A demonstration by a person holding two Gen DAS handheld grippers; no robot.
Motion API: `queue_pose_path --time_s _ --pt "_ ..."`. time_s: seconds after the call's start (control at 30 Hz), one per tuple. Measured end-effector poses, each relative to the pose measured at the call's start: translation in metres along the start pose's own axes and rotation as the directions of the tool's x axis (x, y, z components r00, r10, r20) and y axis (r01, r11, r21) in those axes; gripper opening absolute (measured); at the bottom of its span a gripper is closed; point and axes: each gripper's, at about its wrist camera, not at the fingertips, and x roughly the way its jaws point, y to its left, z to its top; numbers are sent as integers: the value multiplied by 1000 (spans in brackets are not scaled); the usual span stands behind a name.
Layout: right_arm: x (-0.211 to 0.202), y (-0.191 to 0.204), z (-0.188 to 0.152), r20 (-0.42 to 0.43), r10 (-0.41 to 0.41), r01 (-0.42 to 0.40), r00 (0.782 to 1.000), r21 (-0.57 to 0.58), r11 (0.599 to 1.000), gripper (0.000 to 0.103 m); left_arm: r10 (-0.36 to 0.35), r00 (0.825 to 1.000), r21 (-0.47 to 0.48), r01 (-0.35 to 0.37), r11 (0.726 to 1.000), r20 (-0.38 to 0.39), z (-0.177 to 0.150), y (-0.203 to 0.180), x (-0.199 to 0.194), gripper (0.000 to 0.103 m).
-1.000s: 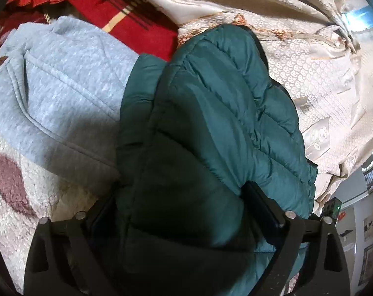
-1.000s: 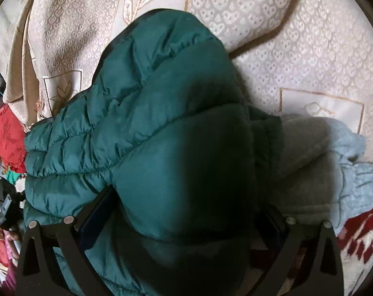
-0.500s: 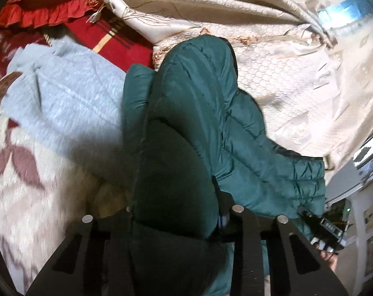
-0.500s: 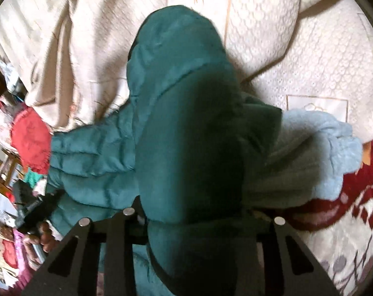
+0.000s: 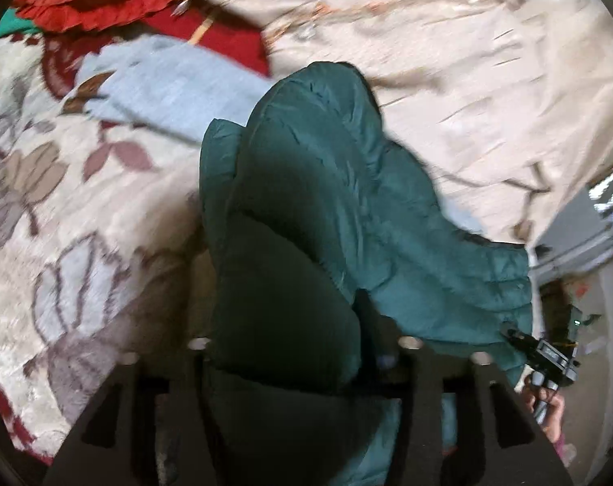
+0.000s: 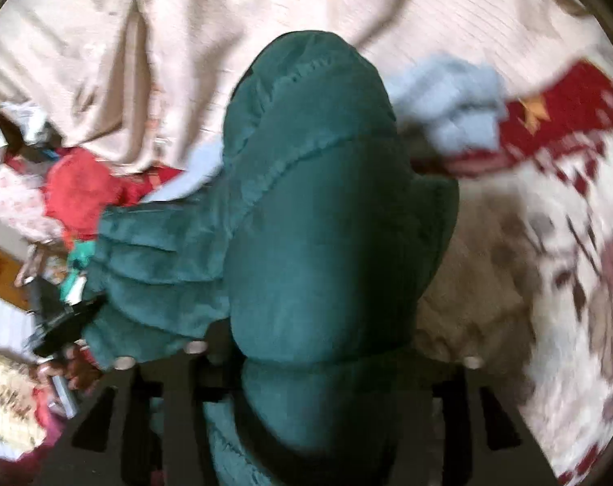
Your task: Fold large clothes
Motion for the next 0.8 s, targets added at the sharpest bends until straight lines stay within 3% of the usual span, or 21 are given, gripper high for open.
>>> queue_pose_path --time_s 0.07,0.1,0.17,0.3,0.43,0.53,0.8 --pt "15 -7 -6 -11 -95 95 995 1 995 86 67 998 -18 -67 998 3 -4 6 7 58" --pt "22 -7 -7 -6 -124 124 992 -2 992 88 87 996 -20 -87 996 17 -5 6 7 62" --pt "20 -4 -9 18 -157 157 987 -13 987 88 135 990 7 -136 991 45 -8 -1 1 62" --pt "11 17 -11 48 -244 246 969 -67 967 88 247 959 52 -256 965 139 -17 -21 -23 62" --pt "-32 27 -21 148 -344 360 927 -100 928 88 286 932 95 -312 945 222 -28 -42 -45 62" --pt "-58 51 -28 238 -346 383 908 -134 914 88 280 919 121 -323 939 278 -35 -61 -54 62" --pt "-48 114 -42 265 -245 310 933 -243 919 89 296 901 203 -369 907 317 -54 -106 -40 62"
